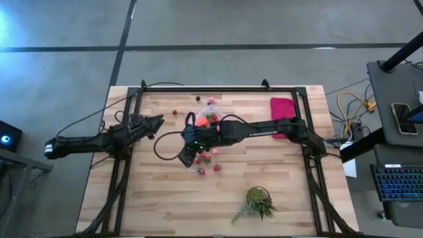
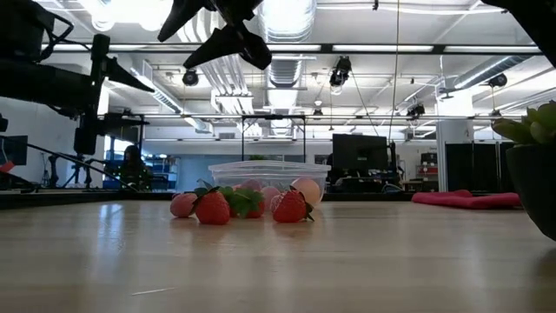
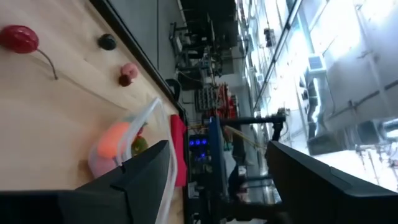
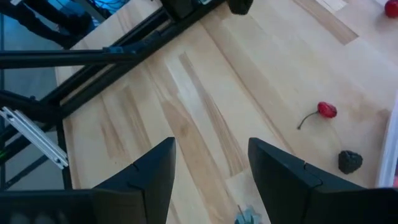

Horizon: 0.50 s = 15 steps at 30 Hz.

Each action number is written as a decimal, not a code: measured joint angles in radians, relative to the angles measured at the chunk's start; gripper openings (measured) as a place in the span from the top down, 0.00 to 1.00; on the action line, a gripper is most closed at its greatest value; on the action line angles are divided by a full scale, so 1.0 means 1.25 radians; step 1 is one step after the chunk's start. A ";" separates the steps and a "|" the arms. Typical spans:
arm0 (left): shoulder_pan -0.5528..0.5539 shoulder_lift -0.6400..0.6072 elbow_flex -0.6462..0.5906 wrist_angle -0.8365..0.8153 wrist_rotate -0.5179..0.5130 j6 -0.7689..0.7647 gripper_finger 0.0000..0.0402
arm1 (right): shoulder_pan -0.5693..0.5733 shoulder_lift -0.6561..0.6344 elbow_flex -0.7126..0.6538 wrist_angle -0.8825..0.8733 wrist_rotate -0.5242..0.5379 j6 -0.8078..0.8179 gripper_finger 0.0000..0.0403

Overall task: Pick and placing Produce into tupperware
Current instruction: Put the red strawberry into the transparent container

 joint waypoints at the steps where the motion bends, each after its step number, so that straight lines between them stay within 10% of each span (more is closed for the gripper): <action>1: 0.000 0.005 0.000 0.005 0.004 -0.001 0.36 | 0.000 0.000 0.000 0.001 0.000 0.000 0.52; 15: 0.000 0.025 -0.001 0.012 0.005 -0.001 0.36 | 0.000 0.000 0.000 0.005 -0.001 0.000 0.52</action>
